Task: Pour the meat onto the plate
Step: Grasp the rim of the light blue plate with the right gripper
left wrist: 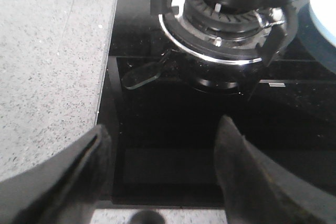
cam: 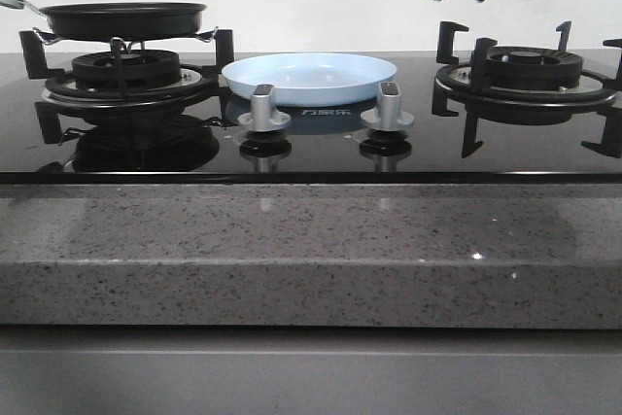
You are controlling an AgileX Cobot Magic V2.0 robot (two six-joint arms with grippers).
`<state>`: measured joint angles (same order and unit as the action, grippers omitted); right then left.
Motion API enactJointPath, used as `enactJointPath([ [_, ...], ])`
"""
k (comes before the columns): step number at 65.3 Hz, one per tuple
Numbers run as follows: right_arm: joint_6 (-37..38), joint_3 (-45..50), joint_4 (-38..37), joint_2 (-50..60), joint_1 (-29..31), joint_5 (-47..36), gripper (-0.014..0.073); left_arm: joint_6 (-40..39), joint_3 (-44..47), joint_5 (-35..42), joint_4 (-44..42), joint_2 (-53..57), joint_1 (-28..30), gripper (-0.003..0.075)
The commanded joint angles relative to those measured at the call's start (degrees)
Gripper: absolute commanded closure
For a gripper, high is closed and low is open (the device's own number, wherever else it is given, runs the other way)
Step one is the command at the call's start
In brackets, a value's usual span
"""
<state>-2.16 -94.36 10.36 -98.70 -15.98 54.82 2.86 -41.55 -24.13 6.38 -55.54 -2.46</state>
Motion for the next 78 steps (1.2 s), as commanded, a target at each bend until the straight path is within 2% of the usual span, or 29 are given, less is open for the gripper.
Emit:
enactJointPath([
  [1,-0.9,-6.2,0.9,-1.3,-0.1,1.4,0.0213,0.0,-2.0,5.9,0.7,-0.4,-0.3,0.0281],
  [11,-0.9,-13.1,0.9,-7.5,-0.1,5.3,0.0213,0.0,-2.0,5.3,0.9,-0.3,-0.3,0.0282],
  [27,-0.9,-23.0,0.9,-15.9,-0.1,6.7,0.0213,0.0,-1.9,0.7,0.9,4.7,-0.3,0.0282],
  [46,-1.0,-34.8,1.9,-22.8,1.5,10.1,0.0213,0.0,2.0,4.5,0.9,13.0,-0.3,0.0282],
  [78,-1.0,-36.6,2.5,-27.5,2.2,9.2,0.0213,0.0,3.2,4.4,0.9,14.3,-0.3,0.0282],
])
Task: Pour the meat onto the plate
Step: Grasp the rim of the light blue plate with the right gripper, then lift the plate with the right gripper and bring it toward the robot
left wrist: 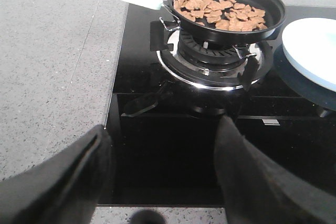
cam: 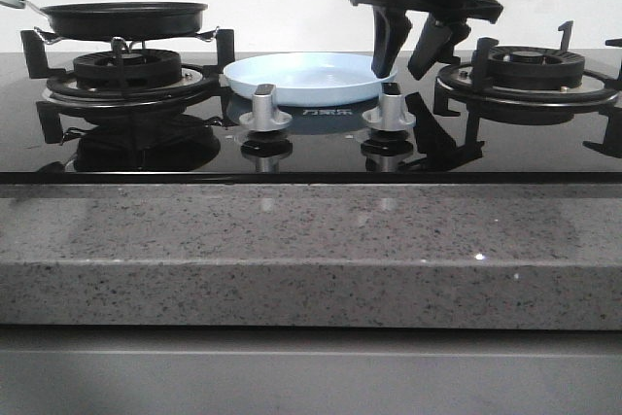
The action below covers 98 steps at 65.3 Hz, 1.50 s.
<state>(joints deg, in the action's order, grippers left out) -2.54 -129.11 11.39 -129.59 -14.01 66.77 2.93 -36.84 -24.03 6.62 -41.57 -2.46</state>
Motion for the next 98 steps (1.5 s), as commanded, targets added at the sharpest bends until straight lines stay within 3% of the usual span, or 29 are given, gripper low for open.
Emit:
enactJointPath([
  [1,-0.6,-1.9,1.5,3.2,0.2,-2.7,0.0213,0.0,-1.5,4.3,0.7,0.3,-0.3,0.0282],
  [8,-0.6,-1.9,2.5,2.6,0.2,-2.6,0.0233,0.0,-1.5,4.3,0.7,0.3,-0.3,0.0282],
  [30,-1.2,-1.9,3.8,2.1,0.2,-2.9,0.0563,0.0,-1.5,4.3,0.7,0.3,-0.3,0.0282],
  [39,-1.5,-2.0,3.7,2.3,0.2,-2.9,0.0661,0.0,-1.5,4.3,0.7,0.3,-0.3,0.0282],
  [66,-0.4,0.6,4.0,12.3,0.2,-3.4,0.0661,0.0,-1.5,4.3,0.7,0.3,-0.3,0.0282],
  [98,-4.8,43.5,10.8,41.4,0.2,-23.5,0.0661,0.0,-1.5,4.4,0.7,0.3,-0.3,0.0282],
])
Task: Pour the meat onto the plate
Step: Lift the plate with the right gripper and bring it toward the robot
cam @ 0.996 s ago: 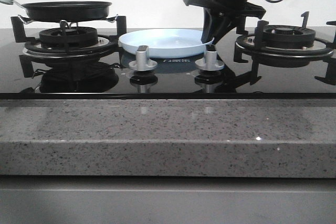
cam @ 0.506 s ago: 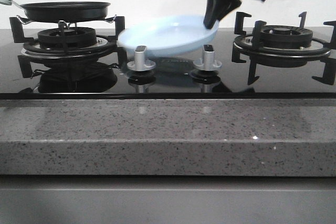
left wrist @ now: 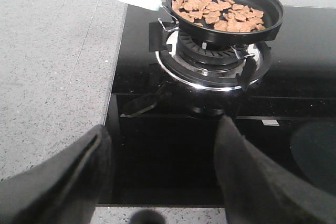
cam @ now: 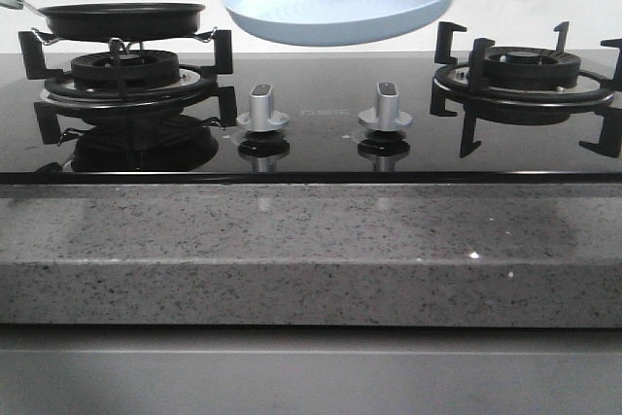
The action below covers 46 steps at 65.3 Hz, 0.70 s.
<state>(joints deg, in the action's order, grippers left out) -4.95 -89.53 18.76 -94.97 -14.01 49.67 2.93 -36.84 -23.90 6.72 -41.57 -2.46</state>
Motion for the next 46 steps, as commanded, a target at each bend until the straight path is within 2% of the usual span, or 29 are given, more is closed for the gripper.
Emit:
enactJointPath([
  [1,-2.7,4.9,3.7,7.3,0.2,-6.7,0.0661,0.0,-1.5,4.3,0.6,0.3,-0.3,0.0282],
  [22,-3.6,17.3,4.9,10.6,-0.5,-9.5,0.0661,0.0,-1.5,4.4,0.6,0.3,-0.3,0.0282],
  [46,-3.6,19.4,5.0,10.0,-3.3,-14.2,0.0661,0.0,-1.5,4.4,0.6,0.3,-0.3,0.0282],
])
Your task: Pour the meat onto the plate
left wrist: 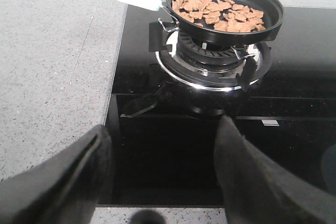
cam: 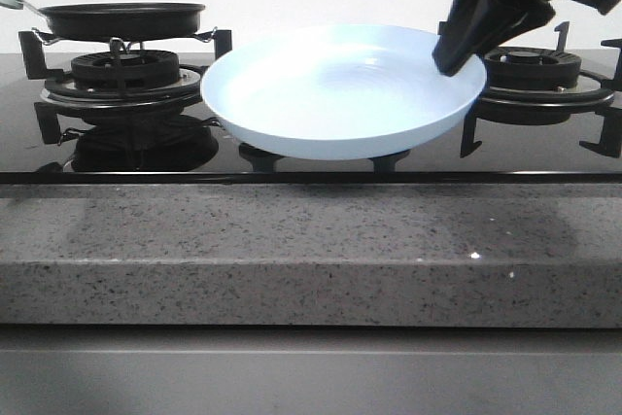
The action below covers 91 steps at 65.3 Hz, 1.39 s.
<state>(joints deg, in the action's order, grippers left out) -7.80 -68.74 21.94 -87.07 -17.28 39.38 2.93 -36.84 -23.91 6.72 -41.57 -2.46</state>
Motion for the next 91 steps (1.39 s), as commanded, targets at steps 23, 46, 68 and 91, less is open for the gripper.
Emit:
enactJointPath([
  [23,-0.7,-1.4,1.8,0.9,0.0,-2.8,0.0661,0.0,-1.5,4.4,0.6,0.3,-0.3,0.0282],
  [46,-0.7,-1.4,1.8,0.8,0.0,-1.1,0.0661,0.0,-1.5,4.4,2.2,0.3,-0.3,0.0282],
  [68,-0.7,-1.4,1.8,0.8,0.0,-1.1,0.0661,0.0,-3.5,-1.2,2.0,0.1,-0.3,0.0282],
  [91,-0.7,-1.4,1.8,0.8,0.0,-1.1,0.0661,0.0,-11.9,-6.6,1.1,-6.8,-0.3,0.0282],
])
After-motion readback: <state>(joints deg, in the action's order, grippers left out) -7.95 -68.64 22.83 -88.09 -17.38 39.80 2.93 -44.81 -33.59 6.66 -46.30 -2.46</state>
